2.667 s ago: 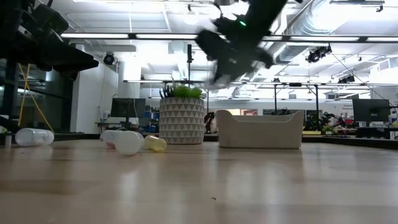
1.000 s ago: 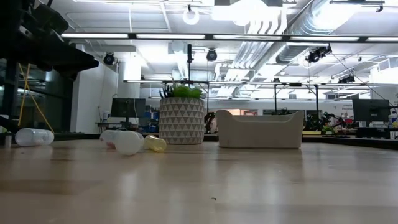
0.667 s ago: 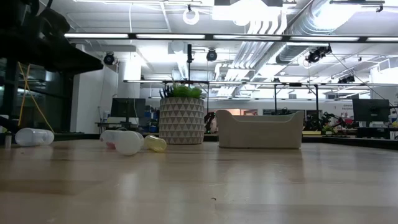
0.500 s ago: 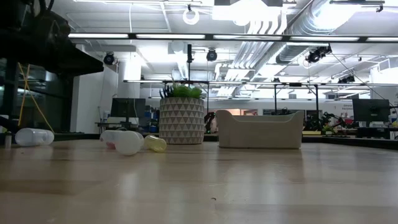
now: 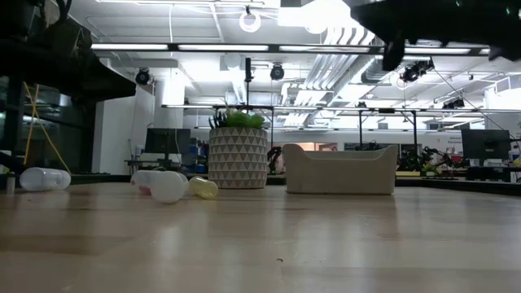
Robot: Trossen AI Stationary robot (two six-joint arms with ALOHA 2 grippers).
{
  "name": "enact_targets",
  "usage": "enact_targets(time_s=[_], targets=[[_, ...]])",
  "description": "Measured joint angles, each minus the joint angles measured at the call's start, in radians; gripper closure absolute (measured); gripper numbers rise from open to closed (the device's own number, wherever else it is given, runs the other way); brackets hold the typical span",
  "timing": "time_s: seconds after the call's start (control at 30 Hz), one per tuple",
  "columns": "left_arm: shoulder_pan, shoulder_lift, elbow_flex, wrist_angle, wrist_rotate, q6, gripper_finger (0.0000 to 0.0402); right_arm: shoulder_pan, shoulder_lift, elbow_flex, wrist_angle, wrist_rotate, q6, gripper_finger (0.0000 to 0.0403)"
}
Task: Pick and place pill bottles into a basket
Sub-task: Put the transparent medicine bottle into the gray bin
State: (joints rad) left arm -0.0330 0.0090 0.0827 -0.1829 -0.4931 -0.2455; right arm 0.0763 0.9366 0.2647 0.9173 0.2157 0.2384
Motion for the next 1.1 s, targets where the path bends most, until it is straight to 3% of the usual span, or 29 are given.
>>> enact_targets(time_s=[0.17, 0.33, 0.57, 0.7, 0.87, 1.1], targets=[[0.000, 0.000, 0.000, 0.000, -0.023, -0.028, 0.0259, -0.038, -0.143, -0.142, 0.037, -0.121, -0.114, 0.0390], [0.000, 0.000, 0.000, -0.001, -0.039, -0.056, 0.0259, -0.038, -0.341, -0.248, -0.028, -0.142, -0.024, 0.0400], [0.000, 0.000, 0.000, -0.003, -0.040, -0.056, 0.0259, -0.037, -0.635, -0.191, -0.617, -0.133, 0.018, 0.0401], [0.000, 0.000, 0.000, -0.003, -0.040, -0.056, 0.0259, -0.037, -0.757, -0.182, -0.770, -0.054, 0.013, 0.0399], [0.000, 0.000, 0.000, -0.003, -0.040, -0.056, 0.0259, -0.037, -0.826, -0.183, -0.950, 0.044, 0.015, 0.0400], [0.000, 0.000, 0.000, 0.000, -0.040, -0.056, 0.0259, -0.037, -0.833, -0.182, -0.989, 0.084, 0.076, 0.0397]])
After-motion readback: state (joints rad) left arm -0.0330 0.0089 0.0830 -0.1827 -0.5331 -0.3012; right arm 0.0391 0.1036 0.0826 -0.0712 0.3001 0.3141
